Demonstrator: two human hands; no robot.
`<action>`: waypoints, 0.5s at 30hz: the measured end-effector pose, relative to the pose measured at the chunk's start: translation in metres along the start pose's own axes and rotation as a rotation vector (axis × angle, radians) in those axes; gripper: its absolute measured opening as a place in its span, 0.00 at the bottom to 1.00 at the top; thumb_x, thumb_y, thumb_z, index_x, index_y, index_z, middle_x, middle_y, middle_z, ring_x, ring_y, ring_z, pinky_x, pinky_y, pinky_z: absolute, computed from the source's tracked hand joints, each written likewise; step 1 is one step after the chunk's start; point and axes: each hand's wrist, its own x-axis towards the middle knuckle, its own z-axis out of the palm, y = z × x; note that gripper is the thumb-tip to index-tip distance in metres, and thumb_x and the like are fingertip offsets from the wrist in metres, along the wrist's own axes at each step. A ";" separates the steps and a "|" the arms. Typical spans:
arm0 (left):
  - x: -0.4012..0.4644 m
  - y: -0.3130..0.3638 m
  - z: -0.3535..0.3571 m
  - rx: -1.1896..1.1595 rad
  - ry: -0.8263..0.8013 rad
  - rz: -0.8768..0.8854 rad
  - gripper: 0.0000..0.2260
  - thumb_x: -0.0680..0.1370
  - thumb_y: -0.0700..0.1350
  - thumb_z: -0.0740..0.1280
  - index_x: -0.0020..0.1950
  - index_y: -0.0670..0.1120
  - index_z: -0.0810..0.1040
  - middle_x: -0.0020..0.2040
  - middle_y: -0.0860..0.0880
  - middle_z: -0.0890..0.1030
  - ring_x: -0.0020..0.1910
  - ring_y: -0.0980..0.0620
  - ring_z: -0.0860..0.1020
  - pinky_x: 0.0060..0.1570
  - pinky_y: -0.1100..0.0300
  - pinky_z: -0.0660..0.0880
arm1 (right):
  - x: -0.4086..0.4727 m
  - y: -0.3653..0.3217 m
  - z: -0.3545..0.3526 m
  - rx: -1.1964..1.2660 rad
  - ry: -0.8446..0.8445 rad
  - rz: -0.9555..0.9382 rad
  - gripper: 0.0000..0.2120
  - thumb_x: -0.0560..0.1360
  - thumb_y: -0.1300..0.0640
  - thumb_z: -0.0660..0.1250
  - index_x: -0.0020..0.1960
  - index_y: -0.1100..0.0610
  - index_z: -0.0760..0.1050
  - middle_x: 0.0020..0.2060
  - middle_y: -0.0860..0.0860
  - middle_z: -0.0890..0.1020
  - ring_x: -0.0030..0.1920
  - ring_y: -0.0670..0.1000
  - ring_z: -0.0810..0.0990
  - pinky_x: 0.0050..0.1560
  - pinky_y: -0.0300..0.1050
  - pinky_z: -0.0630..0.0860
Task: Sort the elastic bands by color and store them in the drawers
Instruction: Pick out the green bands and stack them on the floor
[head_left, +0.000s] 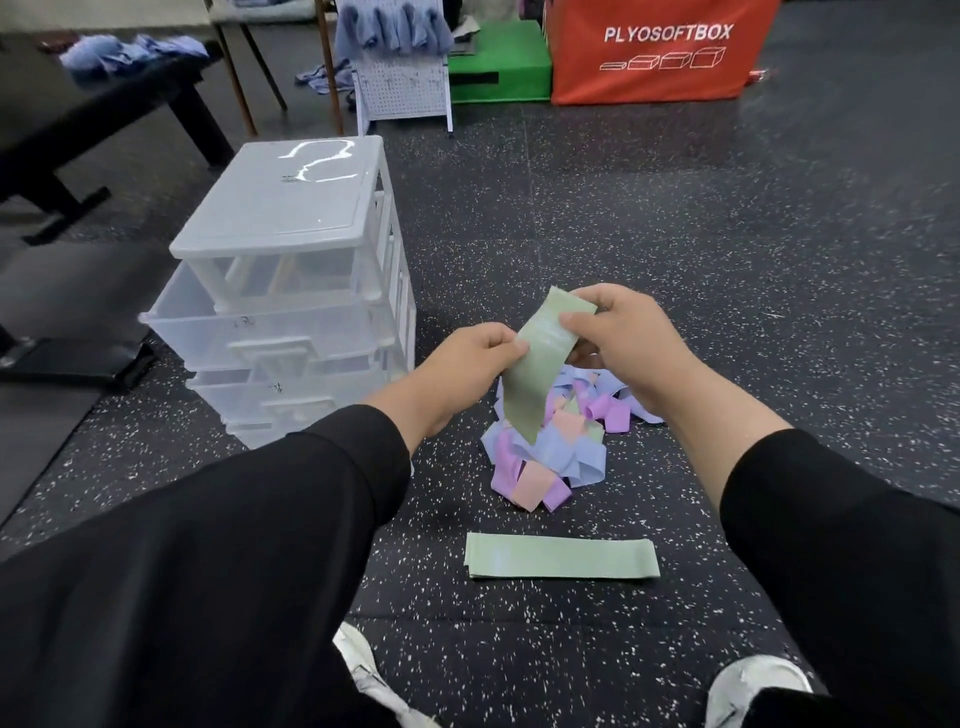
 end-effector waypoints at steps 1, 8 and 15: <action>0.001 -0.004 0.001 0.007 -0.003 -0.016 0.07 0.79 0.48 0.67 0.50 0.46 0.82 0.46 0.50 0.83 0.45 0.53 0.76 0.52 0.54 0.71 | 0.000 0.004 -0.002 -0.047 0.005 0.007 0.05 0.78 0.61 0.67 0.52 0.57 0.80 0.39 0.56 0.84 0.32 0.48 0.81 0.42 0.49 0.81; -0.006 -0.048 0.008 0.121 -0.259 -0.232 0.13 0.73 0.41 0.76 0.58 0.45 0.83 0.55 0.45 0.86 0.52 0.51 0.82 0.55 0.58 0.74 | -0.007 0.044 -0.022 -0.048 0.096 0.130 0.06 0.78 0.62 0.65 0.46 0.62 0.81 0.44 0.57 0.84 0.39 0.51 0.82 0.42 0.47 0.84; -0.020 -0.083 0.011 0.212 -0.370 -0.447 0.04 0.78 0.42 0.70 0.44 0.44 0.83 0.37 0.49 0.82 0.44 0.46 0.79 0.45 0.54 0.74 | -0.015 0.095 -0.048 0.169 0.195 0.292 0.07 0.78 0.67 0.62 0.52 0.64 0.79 0.47 0.62 0.83 0.40 0.55 0.84 0.43 0.50 0.85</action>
